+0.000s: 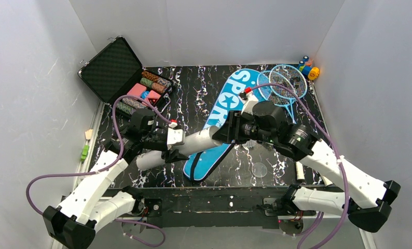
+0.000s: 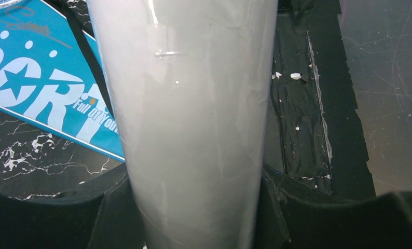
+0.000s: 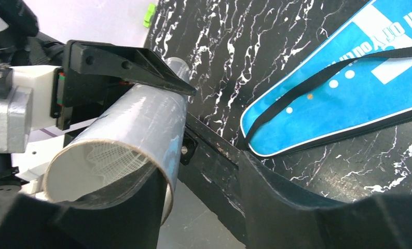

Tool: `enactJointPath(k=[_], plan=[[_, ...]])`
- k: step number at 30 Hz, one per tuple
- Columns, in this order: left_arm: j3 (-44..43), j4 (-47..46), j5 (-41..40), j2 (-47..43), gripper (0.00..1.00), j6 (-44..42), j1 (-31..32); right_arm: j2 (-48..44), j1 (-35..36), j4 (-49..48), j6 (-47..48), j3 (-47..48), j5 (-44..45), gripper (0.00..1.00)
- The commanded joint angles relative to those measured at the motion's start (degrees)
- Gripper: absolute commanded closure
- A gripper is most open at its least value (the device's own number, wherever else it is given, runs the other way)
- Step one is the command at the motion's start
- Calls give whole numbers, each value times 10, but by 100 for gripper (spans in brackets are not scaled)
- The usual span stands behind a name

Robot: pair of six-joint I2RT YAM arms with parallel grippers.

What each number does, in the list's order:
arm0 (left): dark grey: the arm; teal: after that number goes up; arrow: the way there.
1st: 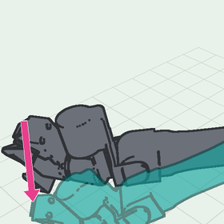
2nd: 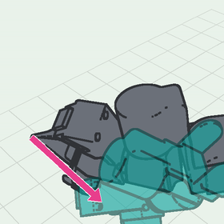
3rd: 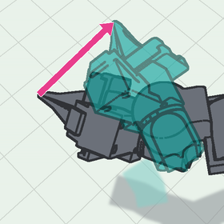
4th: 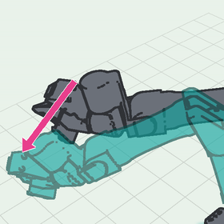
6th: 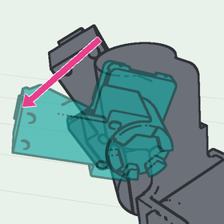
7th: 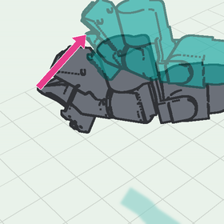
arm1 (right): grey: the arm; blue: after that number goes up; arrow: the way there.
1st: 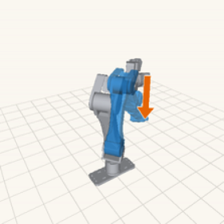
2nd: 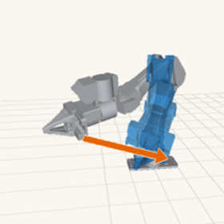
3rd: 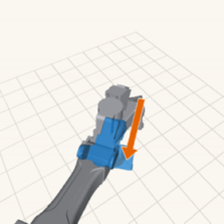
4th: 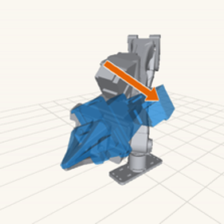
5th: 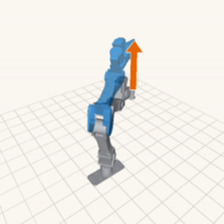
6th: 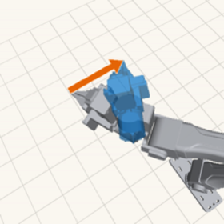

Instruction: Pack up the badminton gear

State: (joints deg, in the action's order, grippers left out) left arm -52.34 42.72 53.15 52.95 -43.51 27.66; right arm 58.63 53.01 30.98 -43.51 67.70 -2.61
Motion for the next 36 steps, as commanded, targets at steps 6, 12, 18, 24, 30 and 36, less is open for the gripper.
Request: enactJointPath(k=[6,12,18,24,30,36], plan=[[69,-7,-32,-35,100,-34,2,-39,-40,68,39,72,57,29],[99,-27,-47,-38,100,-44,2,-90,-213,60,-43,-87,-25,27],[88,-22,-55,-50,100,-62,2,-99,-266,-99,-179,-284,-55,26],[88,-8,-58,-61,100,-67,2,-16,-266,-163,-207,-317,-12,25],[95,5,-53,-67,100,-76,2,49,-268,-210,-214,-315,31,32],[90,5,-54,-68,100,-77,2,93,-275,-204,-214,-310,91,38]])
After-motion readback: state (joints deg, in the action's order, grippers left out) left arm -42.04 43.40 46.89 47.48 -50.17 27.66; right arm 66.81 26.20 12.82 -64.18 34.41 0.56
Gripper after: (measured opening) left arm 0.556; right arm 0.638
